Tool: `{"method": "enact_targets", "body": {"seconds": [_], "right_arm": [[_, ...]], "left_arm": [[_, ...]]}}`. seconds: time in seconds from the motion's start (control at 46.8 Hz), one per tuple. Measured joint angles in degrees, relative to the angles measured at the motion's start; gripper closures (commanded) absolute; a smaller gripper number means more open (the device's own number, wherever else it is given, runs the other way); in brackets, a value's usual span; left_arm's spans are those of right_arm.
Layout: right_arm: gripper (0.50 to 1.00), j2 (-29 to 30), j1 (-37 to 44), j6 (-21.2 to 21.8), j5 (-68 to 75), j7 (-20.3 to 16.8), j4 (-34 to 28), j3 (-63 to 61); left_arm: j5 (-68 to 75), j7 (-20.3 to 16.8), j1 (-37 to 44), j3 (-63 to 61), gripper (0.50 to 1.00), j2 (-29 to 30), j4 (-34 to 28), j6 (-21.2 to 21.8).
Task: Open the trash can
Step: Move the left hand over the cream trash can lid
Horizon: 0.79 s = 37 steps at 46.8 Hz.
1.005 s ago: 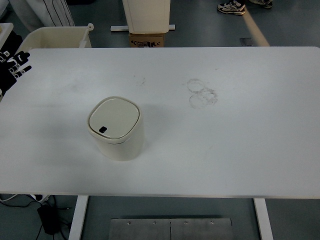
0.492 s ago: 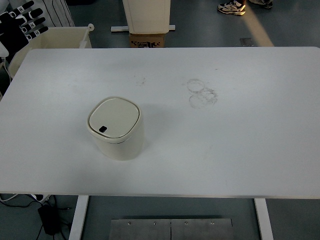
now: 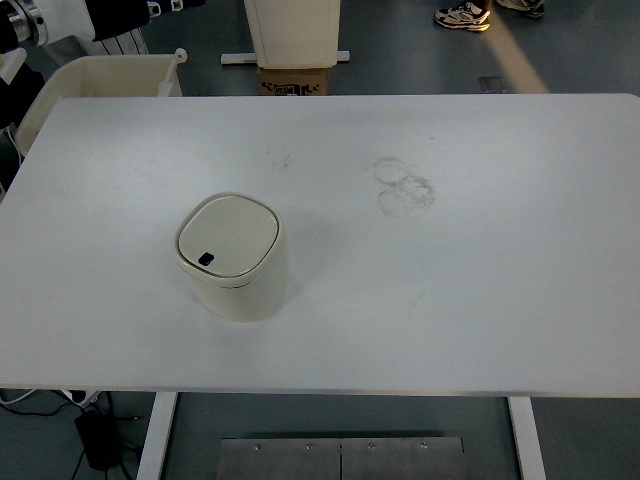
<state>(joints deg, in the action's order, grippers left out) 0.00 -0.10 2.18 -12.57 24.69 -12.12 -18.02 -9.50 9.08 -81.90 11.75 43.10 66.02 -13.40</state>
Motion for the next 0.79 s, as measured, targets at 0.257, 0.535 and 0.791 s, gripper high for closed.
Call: {"method": "enact_targets", "body": {"seconds": [0.257,0.535,0.791], "right_arm": [[0.509,0.00,0.06,-0.02,0.02,0.00,0.02,0.05],[0.507,0.00,0.62,-0.03,0.00,-0.06,-0.01,0.00],[0.509,0.00,0.72,-0.06,0.01,-0.09,0.01,0.00]], "left_arm": [[5.75,1.88,-5.28,-8.02,0.500,-0.13,6.41,-1.14],[8.10,2.71,-11.52,-19.53,0.500,-0.02,10.52,-5.69],[8.89,4.37,-16.06,-25.17,0.500,0.05,14.24,-7.36]]}}
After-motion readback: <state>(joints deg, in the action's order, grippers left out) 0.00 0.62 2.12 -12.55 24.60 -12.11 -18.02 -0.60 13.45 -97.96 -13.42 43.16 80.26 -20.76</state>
